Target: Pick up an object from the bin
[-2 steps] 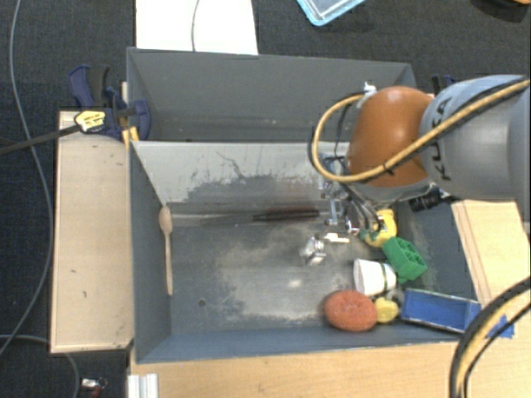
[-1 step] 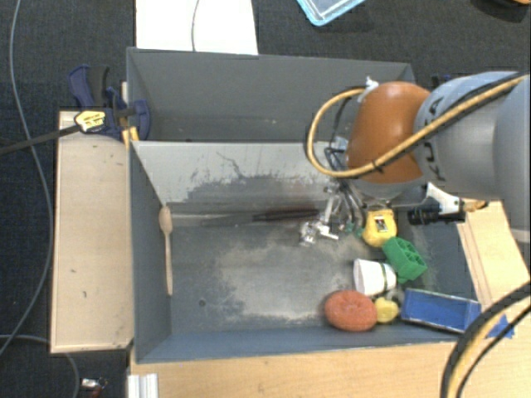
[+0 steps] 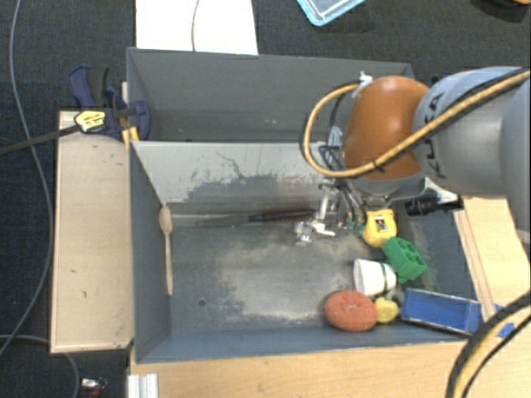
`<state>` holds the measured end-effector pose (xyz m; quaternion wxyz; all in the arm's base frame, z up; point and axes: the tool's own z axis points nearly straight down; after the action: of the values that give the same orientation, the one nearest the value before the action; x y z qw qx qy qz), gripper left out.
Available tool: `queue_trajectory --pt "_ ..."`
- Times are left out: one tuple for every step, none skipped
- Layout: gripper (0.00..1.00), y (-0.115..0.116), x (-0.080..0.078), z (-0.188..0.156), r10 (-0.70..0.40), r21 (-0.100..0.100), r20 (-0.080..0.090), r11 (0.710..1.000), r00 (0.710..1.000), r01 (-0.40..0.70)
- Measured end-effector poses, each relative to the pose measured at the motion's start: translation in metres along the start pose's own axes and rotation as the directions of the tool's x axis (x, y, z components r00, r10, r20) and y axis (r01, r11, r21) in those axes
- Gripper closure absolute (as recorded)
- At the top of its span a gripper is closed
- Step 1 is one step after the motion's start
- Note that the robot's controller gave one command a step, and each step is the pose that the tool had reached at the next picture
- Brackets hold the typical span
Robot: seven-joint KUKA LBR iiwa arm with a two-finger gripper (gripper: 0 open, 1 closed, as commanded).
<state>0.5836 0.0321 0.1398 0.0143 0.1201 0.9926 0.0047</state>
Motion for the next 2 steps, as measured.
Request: queue_trajectory --pt "0.00 -0.0074 0.0022 0.0247 -0.051 0.000 -0.002 0.999 0.999 0.051" --pt "0.00 -0.0069 0.0014 0.0312 -0.027 0.000 -0.002 1.000 1.000 0.027"
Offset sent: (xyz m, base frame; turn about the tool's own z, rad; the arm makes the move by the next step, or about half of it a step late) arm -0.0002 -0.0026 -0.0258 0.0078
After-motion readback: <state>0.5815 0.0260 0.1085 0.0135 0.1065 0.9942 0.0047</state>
